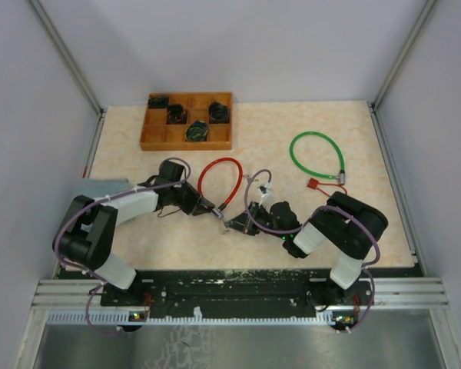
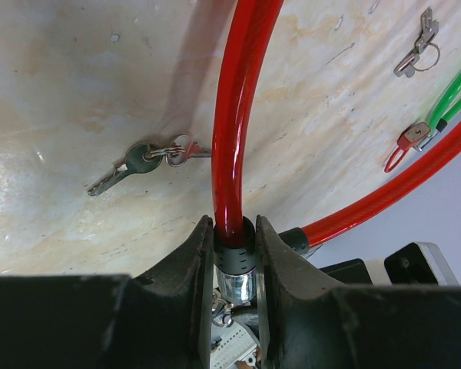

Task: Unlock with the key
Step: Unlock the lock.

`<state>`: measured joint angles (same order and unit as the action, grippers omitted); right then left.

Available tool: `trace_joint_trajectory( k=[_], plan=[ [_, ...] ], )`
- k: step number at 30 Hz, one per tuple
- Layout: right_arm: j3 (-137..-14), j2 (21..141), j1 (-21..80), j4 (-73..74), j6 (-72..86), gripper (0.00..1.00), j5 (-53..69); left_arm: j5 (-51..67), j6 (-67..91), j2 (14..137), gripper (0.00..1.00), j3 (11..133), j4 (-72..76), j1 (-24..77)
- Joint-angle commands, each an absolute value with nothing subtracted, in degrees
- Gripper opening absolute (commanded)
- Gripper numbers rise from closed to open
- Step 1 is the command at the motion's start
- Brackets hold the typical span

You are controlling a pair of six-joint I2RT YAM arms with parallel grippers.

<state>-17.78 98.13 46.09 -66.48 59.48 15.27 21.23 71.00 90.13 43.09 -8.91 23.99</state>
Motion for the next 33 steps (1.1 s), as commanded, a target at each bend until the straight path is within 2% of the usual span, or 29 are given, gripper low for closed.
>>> trace_joint_trajectory(
  k=[1, 33],
  plan=[
    [-19.5, 99.7, 46.5, -72.3, 61.1, 0.00, 16.0, 23.7, 72.0, 90.1, 0.00, 42.5, -5.9, 23.9],
    [-21.6, 98.8, 46.0, -67.2, 63.3, 0.00, 11.7, 22.5, 72.1, 86.2, 0.00, 39.7, -2.7, 25.8]
  ],
)
